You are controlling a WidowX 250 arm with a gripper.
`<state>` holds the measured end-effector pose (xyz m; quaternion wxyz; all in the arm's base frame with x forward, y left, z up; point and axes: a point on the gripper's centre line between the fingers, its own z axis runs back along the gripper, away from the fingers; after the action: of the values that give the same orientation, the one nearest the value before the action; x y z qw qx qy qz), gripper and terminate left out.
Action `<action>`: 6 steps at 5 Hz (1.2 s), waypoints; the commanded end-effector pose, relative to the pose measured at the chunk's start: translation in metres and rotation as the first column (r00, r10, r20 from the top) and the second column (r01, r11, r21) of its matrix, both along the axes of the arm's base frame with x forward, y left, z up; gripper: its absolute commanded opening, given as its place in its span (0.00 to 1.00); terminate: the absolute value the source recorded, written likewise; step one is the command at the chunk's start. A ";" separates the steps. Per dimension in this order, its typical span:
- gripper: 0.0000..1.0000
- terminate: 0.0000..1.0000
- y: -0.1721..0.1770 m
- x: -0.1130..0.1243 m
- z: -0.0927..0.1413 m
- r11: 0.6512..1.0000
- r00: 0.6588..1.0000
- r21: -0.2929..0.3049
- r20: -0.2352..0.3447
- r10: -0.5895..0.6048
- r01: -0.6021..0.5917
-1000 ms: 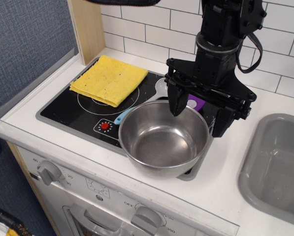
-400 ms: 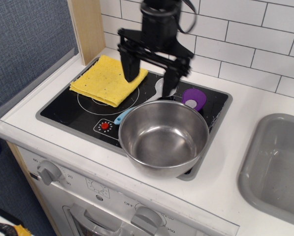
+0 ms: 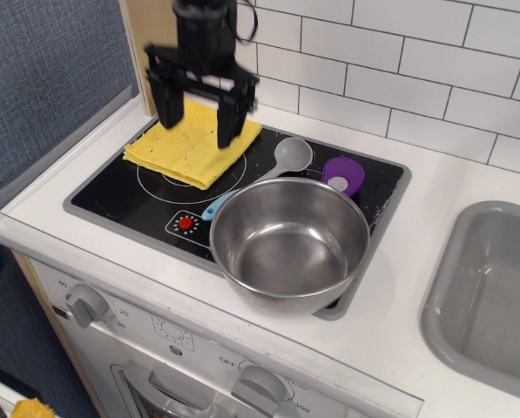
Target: Picked up the yellow square from the top left and moved it south next to the silver bowl
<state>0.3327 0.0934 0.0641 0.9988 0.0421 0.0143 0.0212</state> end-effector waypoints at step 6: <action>1.00 0.00 0.019 -0.012 -0.041 0.991 0.993 -0.076 0.017 -0.113 0.114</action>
<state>0.3173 0.1074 0.0108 0.9988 -0.0015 0.0216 -0.0436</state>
